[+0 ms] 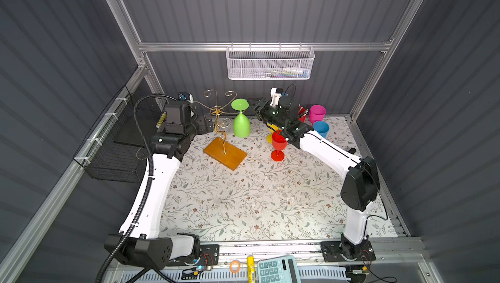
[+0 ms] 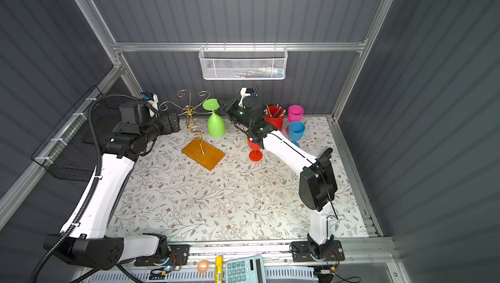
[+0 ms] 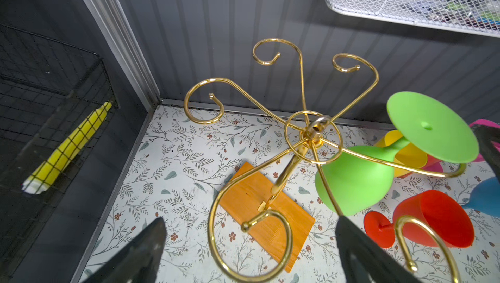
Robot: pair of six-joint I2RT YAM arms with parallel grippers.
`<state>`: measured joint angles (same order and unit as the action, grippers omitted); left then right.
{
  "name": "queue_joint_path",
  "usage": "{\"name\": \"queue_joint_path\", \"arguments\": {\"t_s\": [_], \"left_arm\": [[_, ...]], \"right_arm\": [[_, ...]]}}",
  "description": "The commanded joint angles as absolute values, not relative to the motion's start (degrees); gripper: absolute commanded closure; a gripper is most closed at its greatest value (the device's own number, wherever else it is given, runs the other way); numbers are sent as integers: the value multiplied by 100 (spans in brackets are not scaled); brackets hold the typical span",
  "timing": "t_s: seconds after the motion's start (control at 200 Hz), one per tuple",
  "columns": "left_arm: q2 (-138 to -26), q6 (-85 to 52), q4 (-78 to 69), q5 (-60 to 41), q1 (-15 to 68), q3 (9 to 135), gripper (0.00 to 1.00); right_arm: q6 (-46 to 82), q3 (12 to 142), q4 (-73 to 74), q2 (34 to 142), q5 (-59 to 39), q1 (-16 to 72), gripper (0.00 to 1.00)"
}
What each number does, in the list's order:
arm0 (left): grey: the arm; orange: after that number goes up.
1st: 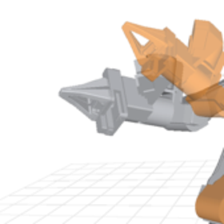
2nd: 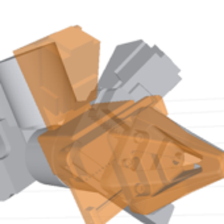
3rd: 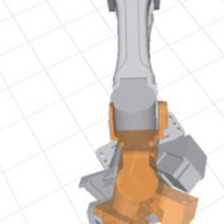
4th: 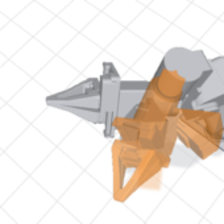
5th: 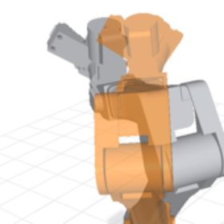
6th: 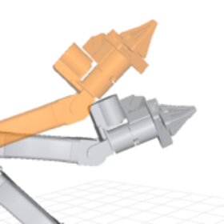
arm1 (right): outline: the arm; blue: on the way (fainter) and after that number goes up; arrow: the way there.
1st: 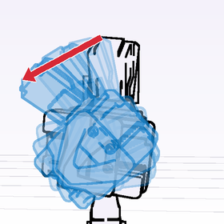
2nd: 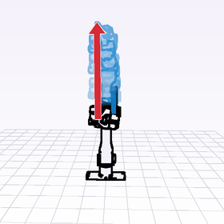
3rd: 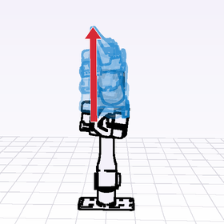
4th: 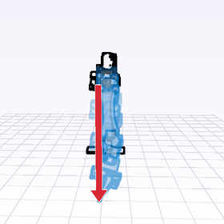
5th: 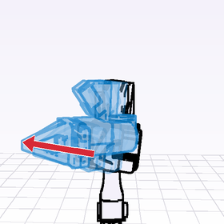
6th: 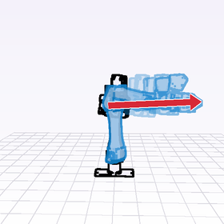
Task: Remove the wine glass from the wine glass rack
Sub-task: 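Close the right gripper on the green glass foot hanging on the rack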
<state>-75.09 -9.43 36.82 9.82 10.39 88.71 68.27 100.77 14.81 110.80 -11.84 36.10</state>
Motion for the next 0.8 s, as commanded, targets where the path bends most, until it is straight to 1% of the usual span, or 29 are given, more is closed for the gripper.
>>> {"name": "queue_joint_path", "arguments": {"t_s": [0.0,0.16,0.35,0.415,0.47,0.56,0.64,0.796], "left_arm": [[-7263,-835,3341,773,1046,8728,3],[-7198,-835,3226,712,1046,8573,3],[-7185,-848,3204,677,1046,8520,3],[-7173,-852,3191,672,1046,8501,3],[-7163,-853,3174,656,1046,8484,3],[-7163,-864,3173,642,1046,8462,3],[-7154,-861,3173,642,1046,8446,3],[-7154,-870,3169,635,1046,8424,3]], "right_arm": [[6756,10274,1475,11162,-1246,3642,64],[6759,10287,1499,11188,-1248,3645,72],[6804,10370,1427,11258,-1289,3664,73],[6805,10402,1340,11285,-1256,3674,70],[6794,10422,1304,11307,-1243,3685,64],[6786,10446,1197,11329,-1173,3700,62],[6747,10407,1153,11295,-1075,3696,57],[6710,10428,1110,11285,-1037,3696,55]]}}
